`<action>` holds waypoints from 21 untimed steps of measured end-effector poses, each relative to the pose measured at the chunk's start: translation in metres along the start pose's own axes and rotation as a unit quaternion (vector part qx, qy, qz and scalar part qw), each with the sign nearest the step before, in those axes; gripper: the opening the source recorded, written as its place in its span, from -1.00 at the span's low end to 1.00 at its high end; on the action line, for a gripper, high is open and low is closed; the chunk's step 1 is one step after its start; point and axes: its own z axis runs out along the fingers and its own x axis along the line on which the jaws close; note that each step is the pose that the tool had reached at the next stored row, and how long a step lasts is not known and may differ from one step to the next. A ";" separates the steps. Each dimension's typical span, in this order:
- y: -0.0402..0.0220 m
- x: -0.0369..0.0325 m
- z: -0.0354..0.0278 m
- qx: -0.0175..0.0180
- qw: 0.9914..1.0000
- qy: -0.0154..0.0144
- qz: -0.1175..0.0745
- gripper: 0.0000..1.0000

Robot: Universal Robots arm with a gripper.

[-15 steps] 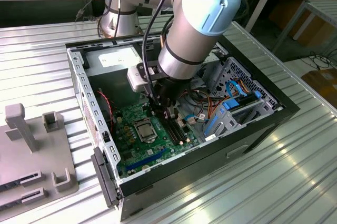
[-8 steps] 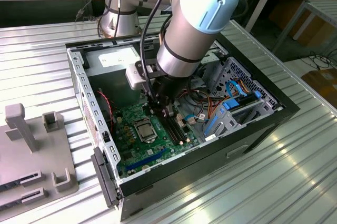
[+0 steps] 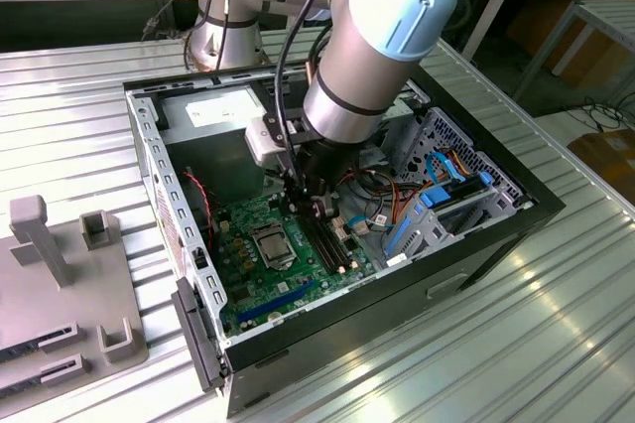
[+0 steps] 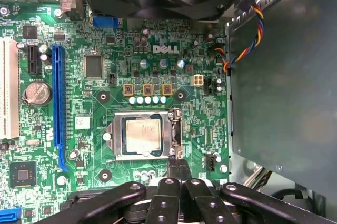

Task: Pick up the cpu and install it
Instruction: 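Install the first cpu locking lever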

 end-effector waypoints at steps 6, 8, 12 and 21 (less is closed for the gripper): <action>-0.0001 0.0046 -0.0016 0.000 1.000 0.000 0.000 -0.79; -0.0002 0.0049 -0.0023 0.000 1.000 0.000 0.000 -0.79; -0.0010 0.0047 -0.0046 0.000 1.000 0.000 0.000 -0.79; -0.0041 0.0053 -0.0032 0.000 1.000 0.000 0.000 -0.79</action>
